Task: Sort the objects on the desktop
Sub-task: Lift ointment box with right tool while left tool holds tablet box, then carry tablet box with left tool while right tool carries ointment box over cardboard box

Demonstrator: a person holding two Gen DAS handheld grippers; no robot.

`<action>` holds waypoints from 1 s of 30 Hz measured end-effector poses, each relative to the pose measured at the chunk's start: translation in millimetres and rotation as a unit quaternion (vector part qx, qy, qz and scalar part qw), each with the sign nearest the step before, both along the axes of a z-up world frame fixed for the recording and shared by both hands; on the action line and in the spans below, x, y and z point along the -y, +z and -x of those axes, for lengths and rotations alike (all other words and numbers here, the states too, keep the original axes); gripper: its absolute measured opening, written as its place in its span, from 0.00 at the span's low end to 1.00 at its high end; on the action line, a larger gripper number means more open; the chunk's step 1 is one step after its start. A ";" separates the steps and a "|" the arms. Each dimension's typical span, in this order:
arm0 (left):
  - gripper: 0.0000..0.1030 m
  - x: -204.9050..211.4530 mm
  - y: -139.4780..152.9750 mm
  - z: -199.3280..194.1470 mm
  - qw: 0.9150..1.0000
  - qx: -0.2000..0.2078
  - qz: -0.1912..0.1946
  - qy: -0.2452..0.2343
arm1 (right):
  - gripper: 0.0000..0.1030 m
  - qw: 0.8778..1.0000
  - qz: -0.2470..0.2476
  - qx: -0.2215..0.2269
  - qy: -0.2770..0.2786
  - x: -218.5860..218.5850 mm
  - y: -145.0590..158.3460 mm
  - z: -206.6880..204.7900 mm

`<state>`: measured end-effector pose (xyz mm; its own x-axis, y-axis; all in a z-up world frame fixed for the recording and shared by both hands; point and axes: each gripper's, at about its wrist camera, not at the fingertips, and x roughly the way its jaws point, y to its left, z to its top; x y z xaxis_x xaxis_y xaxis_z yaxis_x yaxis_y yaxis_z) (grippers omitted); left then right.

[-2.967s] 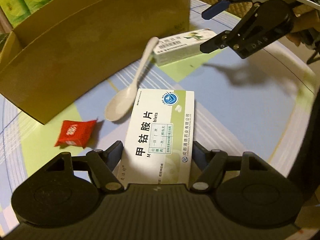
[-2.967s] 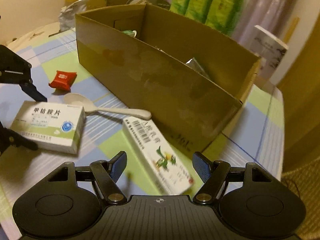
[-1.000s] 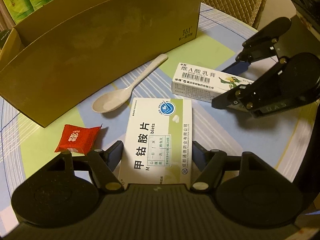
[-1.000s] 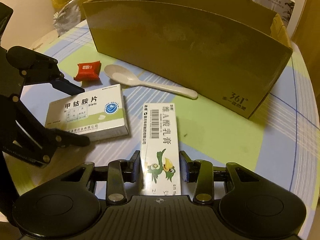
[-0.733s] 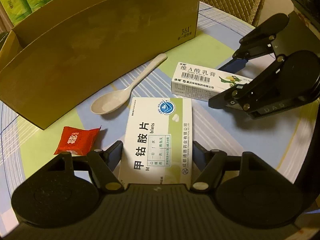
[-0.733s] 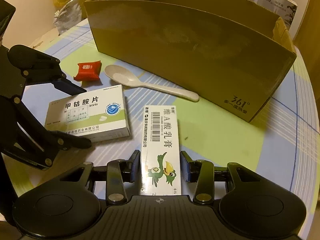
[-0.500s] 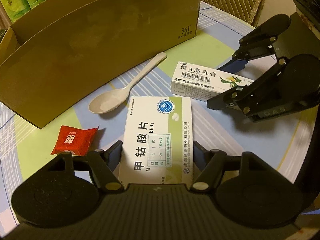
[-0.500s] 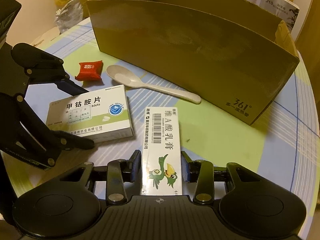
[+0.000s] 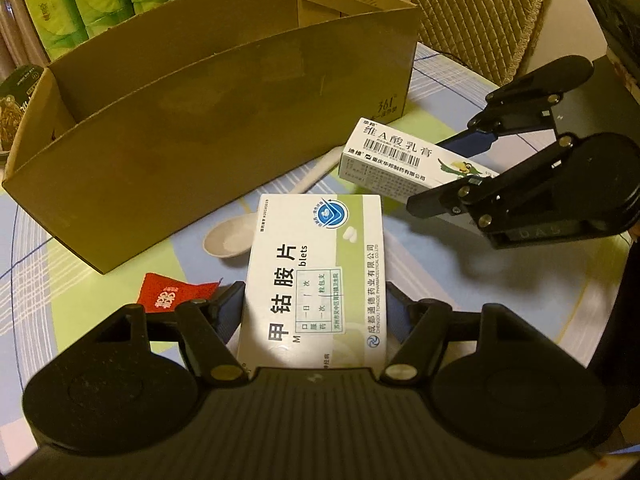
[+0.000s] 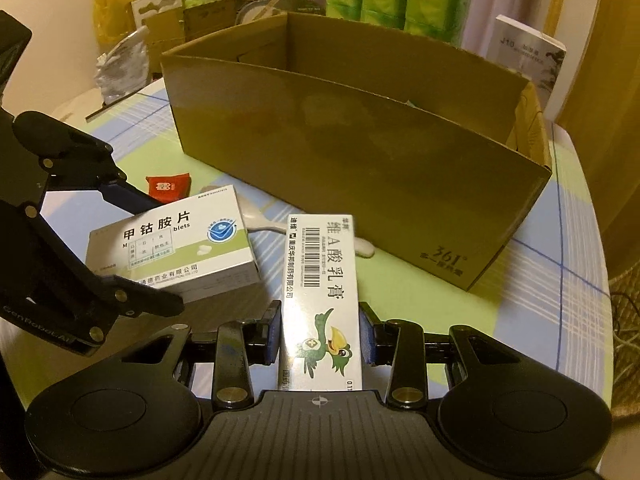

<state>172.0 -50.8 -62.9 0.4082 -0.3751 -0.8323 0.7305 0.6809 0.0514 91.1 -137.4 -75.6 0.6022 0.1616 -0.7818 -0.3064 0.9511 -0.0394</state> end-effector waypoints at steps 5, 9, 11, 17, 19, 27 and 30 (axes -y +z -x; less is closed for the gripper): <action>0.65 1.6 5.0 2.3 1.000 0.005 0.000 0.000 | 0.34 1.000 -0.001 0.001 0.001 -1.6 1.1 1.0; 0.65 -1.0 10.7 4.6 1.000 0.006 -0.001 0.001 | 0.34 1.000 -0.003 0.006 -0.001 -1.4 4.9 1.7; 0.65 -1.8 12.0 9.3 1.000 0.008 -0.002 0.000 | 0.34 1.000 -0.004 0.009 -0.001 -2.7 6.6 2.1; 0.65 -1.9 20.6 11.4 1.000 0.015 0.002 0.004 | 0.34 1.000 -0.010 0.029 -0.001 -6.8 19.6 3.8; 0.65 -2.4 24.5 12.2 1.000 0.018 0.006 0.006 | 0.34 0.999 -0.012 0.040 -0.003 -8.6 25.8 4.5; 0.65 -13.9 45.1 9.4 0.999 0.036 0.021 0.033 | 0.34 0.997 -0.018 0.068 -0.010 -13.6 43.3 5.8; 0.65 -19.5 53.5 6.9 0.998 0.044 0.028 0.045 | 0.34 0.997 -0.018 0.077 -0.011 -16.0 46.7 7.5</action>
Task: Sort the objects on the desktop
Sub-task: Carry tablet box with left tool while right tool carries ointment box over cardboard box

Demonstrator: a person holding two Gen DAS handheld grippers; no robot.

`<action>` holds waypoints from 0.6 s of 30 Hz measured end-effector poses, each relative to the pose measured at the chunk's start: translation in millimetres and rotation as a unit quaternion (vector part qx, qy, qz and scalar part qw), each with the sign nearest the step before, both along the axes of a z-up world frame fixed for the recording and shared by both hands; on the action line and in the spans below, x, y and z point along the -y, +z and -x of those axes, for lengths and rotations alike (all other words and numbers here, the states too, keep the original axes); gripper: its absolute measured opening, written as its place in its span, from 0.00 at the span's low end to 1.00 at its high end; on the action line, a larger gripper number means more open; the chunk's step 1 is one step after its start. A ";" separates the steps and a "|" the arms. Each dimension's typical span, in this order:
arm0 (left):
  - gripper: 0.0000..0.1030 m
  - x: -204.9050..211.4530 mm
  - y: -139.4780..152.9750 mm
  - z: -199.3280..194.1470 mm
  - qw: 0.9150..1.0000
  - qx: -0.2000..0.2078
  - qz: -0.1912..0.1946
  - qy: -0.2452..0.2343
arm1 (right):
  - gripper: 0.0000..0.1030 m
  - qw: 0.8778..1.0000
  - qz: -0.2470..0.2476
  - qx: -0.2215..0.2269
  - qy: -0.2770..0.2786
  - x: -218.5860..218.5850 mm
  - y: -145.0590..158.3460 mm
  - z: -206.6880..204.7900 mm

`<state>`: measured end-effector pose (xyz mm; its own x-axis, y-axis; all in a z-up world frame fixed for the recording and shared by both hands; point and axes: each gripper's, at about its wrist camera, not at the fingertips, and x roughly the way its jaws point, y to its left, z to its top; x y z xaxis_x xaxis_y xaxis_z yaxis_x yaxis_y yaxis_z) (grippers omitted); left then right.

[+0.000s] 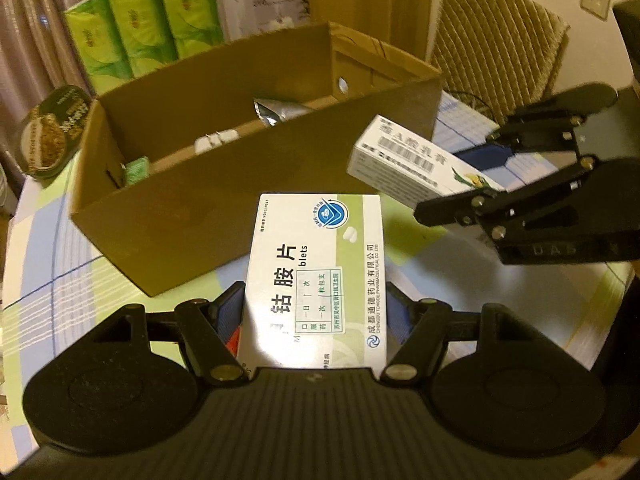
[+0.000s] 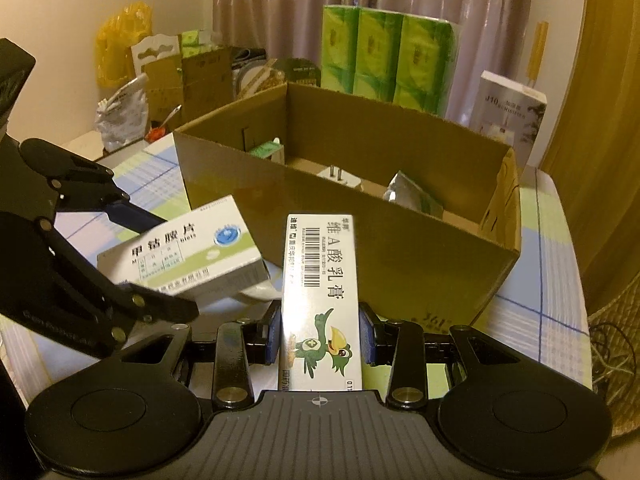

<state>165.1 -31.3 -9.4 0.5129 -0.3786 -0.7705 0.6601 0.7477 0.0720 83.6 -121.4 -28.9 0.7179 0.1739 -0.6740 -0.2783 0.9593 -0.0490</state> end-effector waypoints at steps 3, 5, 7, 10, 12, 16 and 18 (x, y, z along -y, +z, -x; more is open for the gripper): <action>0.65 -4.1 6.9 -1.8 1.000 0.007 0.007 0.010 | 0.34 1.000 -0.003 0.019 -0.001 -1.3 6.2 1.6; 0.65 -5.5 11.3 -3.0 1.000 0.012 0.010 0.016 | 0.34 0.999 -0.007 0.034 -0.002 -2.4 11.9 2.9; 0.65 -5.6 16.7 -4.0 1.000 0.019 0.014 0.019 | 0.34 0.999 -0.010 0.047 -0.002 -3.5 17.3 2.8; 0.65 -6.2 27.1 -6.6 0.999 0.032 0.022 0.025 | 0.34 0.998 -0.008 0.056 -0.001 -5.3 22.1 0.3; 0.65 -7.1 33.6 -9.5 0.998 0.041 0.025 0.028 | 0.34 0.998 -0.007 0.058 -0.001 -6.0 23.0 -2.0; 0.65 -8.1 42.8 -18.3 0.998 0.050 0.032 0.038 | 0.34 0.998 -0.010 0.064 -0.003 -4.9 25.3 -5.8; 0.65 -7.4 46.6 -23.6 0.997 0.053 0.036 0.042 | 0.34 0.997 -0.012 0.070 -0.005 -3.5 28.0 -7.9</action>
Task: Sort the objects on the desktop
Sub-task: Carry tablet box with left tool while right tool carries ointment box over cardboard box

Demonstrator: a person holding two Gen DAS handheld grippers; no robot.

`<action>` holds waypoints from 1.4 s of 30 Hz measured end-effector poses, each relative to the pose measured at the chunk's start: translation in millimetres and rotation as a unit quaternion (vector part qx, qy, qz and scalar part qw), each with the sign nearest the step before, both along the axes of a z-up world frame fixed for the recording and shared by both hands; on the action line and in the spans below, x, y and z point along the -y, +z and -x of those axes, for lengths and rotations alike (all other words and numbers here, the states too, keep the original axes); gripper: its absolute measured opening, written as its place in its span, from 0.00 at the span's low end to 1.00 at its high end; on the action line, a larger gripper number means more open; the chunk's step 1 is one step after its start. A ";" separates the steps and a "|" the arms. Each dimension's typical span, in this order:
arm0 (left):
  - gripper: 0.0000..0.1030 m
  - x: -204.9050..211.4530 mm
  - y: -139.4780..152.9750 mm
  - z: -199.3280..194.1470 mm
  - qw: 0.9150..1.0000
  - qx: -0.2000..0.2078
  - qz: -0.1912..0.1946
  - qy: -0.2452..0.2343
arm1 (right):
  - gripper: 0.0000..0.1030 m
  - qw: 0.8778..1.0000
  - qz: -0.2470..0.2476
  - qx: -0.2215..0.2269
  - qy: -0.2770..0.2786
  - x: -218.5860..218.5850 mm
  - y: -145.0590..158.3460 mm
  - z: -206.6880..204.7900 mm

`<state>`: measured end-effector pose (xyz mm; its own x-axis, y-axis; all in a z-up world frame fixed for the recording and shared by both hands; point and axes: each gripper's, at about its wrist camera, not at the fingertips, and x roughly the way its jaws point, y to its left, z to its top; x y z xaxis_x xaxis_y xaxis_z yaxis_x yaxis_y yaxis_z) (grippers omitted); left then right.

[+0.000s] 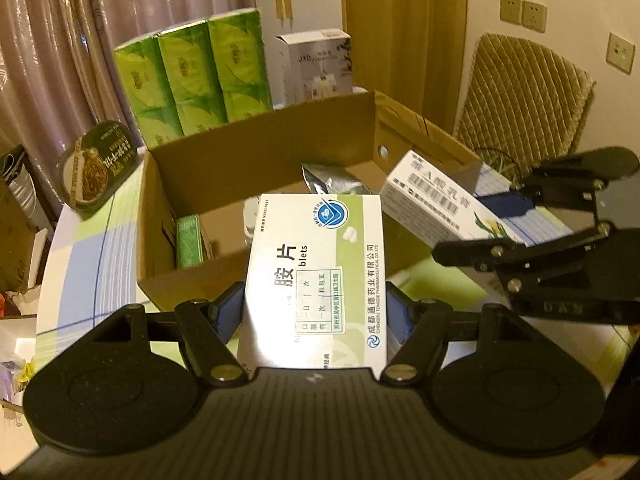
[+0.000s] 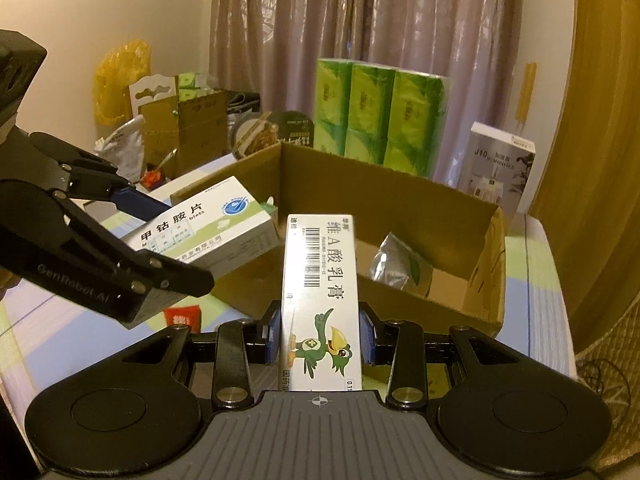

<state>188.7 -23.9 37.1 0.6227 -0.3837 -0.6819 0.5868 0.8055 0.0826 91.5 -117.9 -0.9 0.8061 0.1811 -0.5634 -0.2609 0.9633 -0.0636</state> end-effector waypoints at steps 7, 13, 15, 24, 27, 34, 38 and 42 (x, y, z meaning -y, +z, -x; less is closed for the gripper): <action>0.65 2.4 15.2 -18.5 1.000 0.015 0.017 0.010 | 0.34 1.000 -0.013 0.017 -0.018 10.9 12.2 -15.3; 0.65 4.7 26.0 -35.9 0.999 0.026 0.030 0.019 | 0.34 0.999 -0.024 0.033 -0.033 20.9 22.1 -29.1; 0.65 5.3 27.8 -41.9 0.999 0.027 0.034 0.022 | 0.34 0.998 -0.029 0.036 -0.039 25.1 25.1 -35.3; 0.65 5.8 24.4 -72.4 0.998 0.022 0.035 0.039 | 0.34 0.997 -0.043 0.030 -0.062 35.3 26.6 -70.1; 0.65 4.1 22.7 -84.0 0.998 0.022 0.035 0.048 | 0.34 0.996 -0.050 0.025 -0.067 37.0 24.4 -81.7; 0.65 0.5 17.7 -106.3 0.997 0.015 0.043 0.065 | 0.34 0.997 -0.052 0.019 -0.051 29.5 18.6 -101.4; 0.65 1.5 12.9 -115.2 0.997 0.010 0.042 0.070 | 0.34 0.997 -0.054 0.016 -0.052 29.2 14.2 -112.9; 0.65 3.0 9.1 -122.0 0.996 0.008 0.042 0.076 | 0.34 0.997 -0.057 0.014 -0.052 30.3 12.4 -121.0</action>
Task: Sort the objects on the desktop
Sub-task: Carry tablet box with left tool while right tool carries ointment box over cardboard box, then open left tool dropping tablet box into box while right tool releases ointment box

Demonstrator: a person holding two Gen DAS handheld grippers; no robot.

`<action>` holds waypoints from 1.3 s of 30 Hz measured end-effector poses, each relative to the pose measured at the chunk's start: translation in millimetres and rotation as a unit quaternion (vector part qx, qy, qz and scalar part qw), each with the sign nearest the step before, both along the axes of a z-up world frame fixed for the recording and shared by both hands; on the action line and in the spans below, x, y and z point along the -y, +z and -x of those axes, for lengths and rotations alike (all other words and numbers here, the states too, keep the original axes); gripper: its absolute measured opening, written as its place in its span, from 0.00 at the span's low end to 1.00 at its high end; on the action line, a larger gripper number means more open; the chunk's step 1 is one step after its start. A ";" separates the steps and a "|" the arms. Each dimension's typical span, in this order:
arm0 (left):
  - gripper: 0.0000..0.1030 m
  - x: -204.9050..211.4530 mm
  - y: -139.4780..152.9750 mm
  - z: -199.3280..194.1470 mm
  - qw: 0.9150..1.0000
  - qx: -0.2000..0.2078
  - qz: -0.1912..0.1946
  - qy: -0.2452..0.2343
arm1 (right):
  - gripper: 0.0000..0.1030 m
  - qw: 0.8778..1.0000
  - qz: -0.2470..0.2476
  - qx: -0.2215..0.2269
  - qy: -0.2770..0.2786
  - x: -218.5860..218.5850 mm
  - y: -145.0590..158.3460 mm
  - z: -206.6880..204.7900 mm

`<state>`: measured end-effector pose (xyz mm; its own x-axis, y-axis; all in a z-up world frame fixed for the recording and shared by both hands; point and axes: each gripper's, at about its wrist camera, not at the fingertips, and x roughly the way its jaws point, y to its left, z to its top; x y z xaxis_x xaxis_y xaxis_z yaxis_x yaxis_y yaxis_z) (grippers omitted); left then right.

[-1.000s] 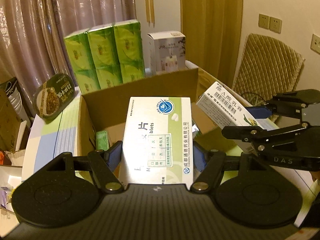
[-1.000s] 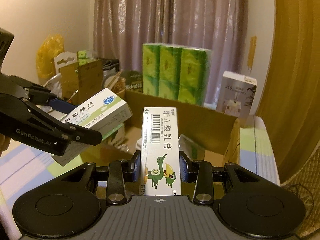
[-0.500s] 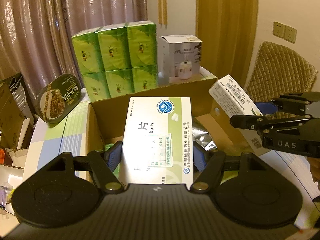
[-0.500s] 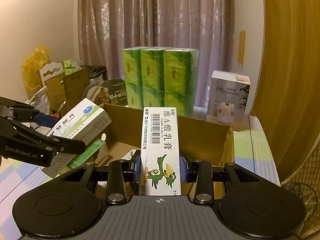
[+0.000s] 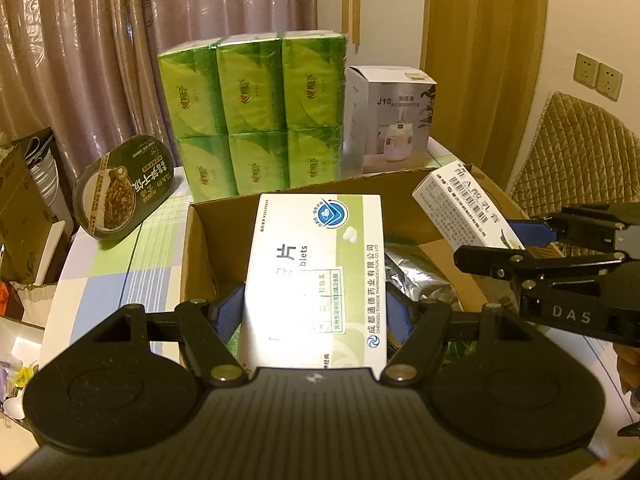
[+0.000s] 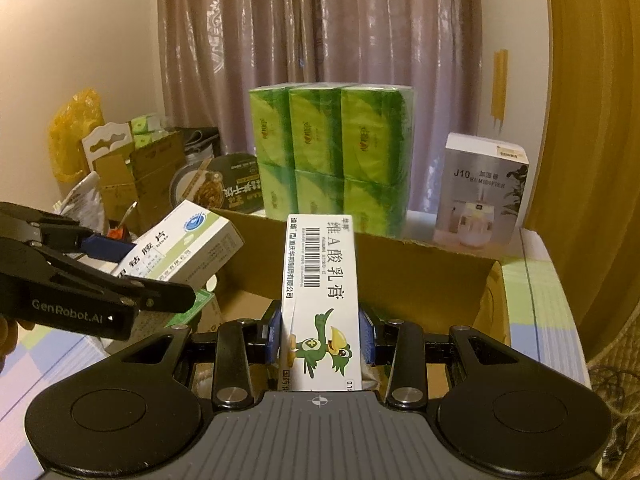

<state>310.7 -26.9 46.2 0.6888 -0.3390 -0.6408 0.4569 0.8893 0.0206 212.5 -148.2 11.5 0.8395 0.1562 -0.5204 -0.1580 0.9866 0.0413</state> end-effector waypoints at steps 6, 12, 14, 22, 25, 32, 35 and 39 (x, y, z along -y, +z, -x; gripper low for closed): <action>0.65 3.1 -2.1 -5.3 1.000 0.000 0.002 0.002 | 0.34 1.000 0.000 -0.007 -0.002 1.1 -5.0 -10.1; 0.65 7.0 -8.5 -11.0 1.000 -0.006 -0.002 0.004 | 0.34 1.000 0.000 -0.014 -0.008 5.9 -9.5 -16.0; 0.65 7.9 -10.4 -11.9 1.000 -0.007 -0.003 0.005 | 0.34 1.000 -0.003 -0.018 -0.013 9.6 -11.4 -18.1; 0.65 11.2 -15.1 -14.9 1.000 -0.014 -0.004 0.005 | 0.34 0.999 -0.007 -0.025 -0.018 14.2 -14.0 -18.6; 0.65 12.5 -17.7 -17.4 1.000 -0.018 -0.004 0.006 | 0.34 0.999 -0.009 -0.026 -0.019 14.4 -14.6 -17.8; 0.65 14.5 -21.6 -19.8 1.000 -0.022 -0.006 0.006 | 0.34 0.999 -0.010 -0.026 -0.022 15.4 -15.8 -17.2; 0.65 14.6 -21.9 -21.3 1.000 -0.023 -0.005 0.007 | 0.34 0.999 -0.013 -0.028 -0.023 15.7 -17.1 -17.2; 0.65 14.4 -22.9 -23.3 1.000 -0.025 -0.003 0.009 | 0.34 0.999 -0.015 -0.031 -0.023 15.6 -19.1 -18.1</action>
